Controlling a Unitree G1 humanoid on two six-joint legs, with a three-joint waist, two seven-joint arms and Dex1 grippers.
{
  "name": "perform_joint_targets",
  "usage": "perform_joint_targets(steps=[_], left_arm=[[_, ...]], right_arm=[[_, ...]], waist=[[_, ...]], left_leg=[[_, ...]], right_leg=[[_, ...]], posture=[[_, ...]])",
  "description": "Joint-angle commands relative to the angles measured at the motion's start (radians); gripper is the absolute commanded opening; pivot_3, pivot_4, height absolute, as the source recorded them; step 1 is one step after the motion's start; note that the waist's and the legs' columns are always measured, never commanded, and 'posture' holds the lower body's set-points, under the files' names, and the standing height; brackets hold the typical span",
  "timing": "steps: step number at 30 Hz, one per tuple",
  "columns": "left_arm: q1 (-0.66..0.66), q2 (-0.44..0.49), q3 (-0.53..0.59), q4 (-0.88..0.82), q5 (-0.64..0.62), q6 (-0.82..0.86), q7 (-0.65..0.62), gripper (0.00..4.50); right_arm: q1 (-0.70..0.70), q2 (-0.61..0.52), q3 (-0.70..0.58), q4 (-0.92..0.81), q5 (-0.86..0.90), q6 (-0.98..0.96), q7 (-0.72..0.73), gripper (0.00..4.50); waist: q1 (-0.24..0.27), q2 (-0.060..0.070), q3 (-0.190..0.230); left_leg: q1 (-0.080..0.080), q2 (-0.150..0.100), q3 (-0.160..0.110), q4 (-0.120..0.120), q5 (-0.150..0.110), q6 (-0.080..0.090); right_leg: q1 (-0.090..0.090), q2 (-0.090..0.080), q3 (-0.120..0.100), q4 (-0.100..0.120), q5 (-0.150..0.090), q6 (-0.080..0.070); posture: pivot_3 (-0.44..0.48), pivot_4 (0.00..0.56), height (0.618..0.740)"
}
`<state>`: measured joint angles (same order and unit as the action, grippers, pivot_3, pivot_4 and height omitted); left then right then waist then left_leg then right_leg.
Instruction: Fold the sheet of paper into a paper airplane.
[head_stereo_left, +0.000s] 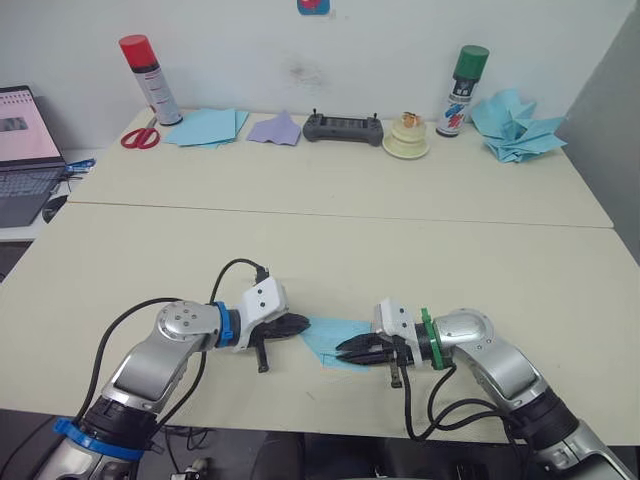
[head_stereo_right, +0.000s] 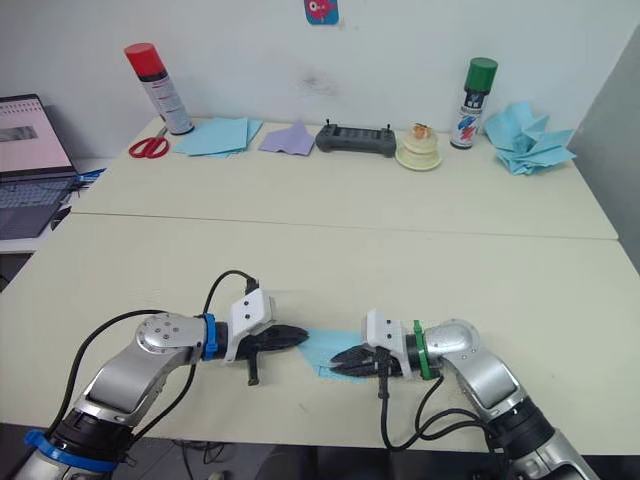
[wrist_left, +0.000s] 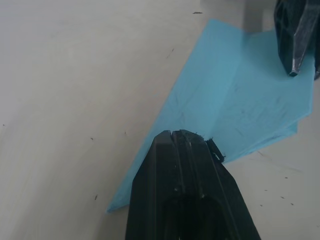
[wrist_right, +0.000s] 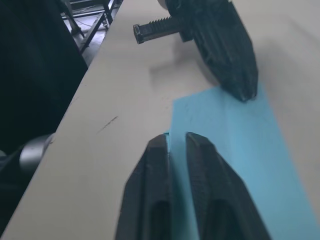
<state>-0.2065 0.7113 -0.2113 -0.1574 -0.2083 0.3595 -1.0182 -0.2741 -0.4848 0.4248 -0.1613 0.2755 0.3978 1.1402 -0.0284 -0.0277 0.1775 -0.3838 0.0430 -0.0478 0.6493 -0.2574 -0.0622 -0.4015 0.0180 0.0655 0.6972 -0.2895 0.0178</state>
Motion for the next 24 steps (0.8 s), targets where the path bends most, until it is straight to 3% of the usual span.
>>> perform_joint_targets(steps=[1, 9, 13, 15, 20, 24], left_arm=[[0.016, 0.003, -0.058, 0.032, 0.051, -0.004, -0.010, 0.00], [0.034, 0.018, -0.100, 0.105, 0.166, -0.211, -0.006, 0.00], [0.042, 0.012, -0.103, 0.154, 0.198, -0.297, 0.003, 0.00], [0.042, 0.013, -0.107, 0.167, 0.206, -0.319, 0.001, 0.00], [0.032, 0.003, -0.103, 0.183, 0.200, -0.333, 0.000, 0.00], [0.028, 0.006, -0.102, 0.191, 0.199, -0.342, -0.008, 0.00]], right_arm=[[-0.008, -0.013, -0.037, -0.088, 0.120, 0.176, 0.013, 1.63], [-0.077, 0.007, -0.208, -0.177, 0.340, 0.459, -0.094, 1.63], [-0.069, -0.053, -0.255, -0.234, 0.384, 0.493, -0.091, 1.63], [-0.052, -0.093, -0.235, -0.247, 0.332, 0.422, -0.080, 1.63], [0.032, -0.106, -0.159, -0.188, 0.091, -0.016, -0.069, 1.63], [0.062, -0.089, -0.102, -0.068, -0.077, -0.400, -0.052, 2.56]], waist=[[0.000, 0.000, 0.000], [-0.001, 0.002, -0.001], [0.001, 0.006, -0.003], [0.001, 0.006, -0.004], [-0.002, 0.008, -0.007], [-0.002, 0.009, -0.008]], left_leg=[[0.001, 0.000, 0.000, 0.000, 0.000, 0.000], [0.012, 0.000, -0.001, -0.003, 0.000, 0.000], [0.011, 0.000, -0.001, -0.004, 0.000, 0.000], [0.010, 0.000, 0.000, -0.004, 0.000, 0.000], [0.010, 0.000, 0.001, -0.004, 0.000, 0.000], [0.011, 0.000, 0.001, -0.004, 0.000, 0.000]], right_leg=[[0.001, 0.000, 0.000, 0.000, 0.000, 0.000], [0.014, 0.000, -0.001, -0.007, 0.000, 0.000], [0.016, -0.001, -0.001, -0.013, 0.000, 0.002], [0.016, -0.001, -0.001, -0.016, 0.001, 0.003], [0.016, -0.001, 0.000, -0.017, 0.001, 0.004], [0.016, -0.001, 0.000, -0.017, 0.002, 0.005]], posture=[[0.000, 0.150, 0.740], [0.000, 0.150, 0.740], [0.000, 0.150, 0.740], [0.000, 0.150, 0.740], [0.000, 0.150, 0.740], [0.000, 0.150, 0.740]])
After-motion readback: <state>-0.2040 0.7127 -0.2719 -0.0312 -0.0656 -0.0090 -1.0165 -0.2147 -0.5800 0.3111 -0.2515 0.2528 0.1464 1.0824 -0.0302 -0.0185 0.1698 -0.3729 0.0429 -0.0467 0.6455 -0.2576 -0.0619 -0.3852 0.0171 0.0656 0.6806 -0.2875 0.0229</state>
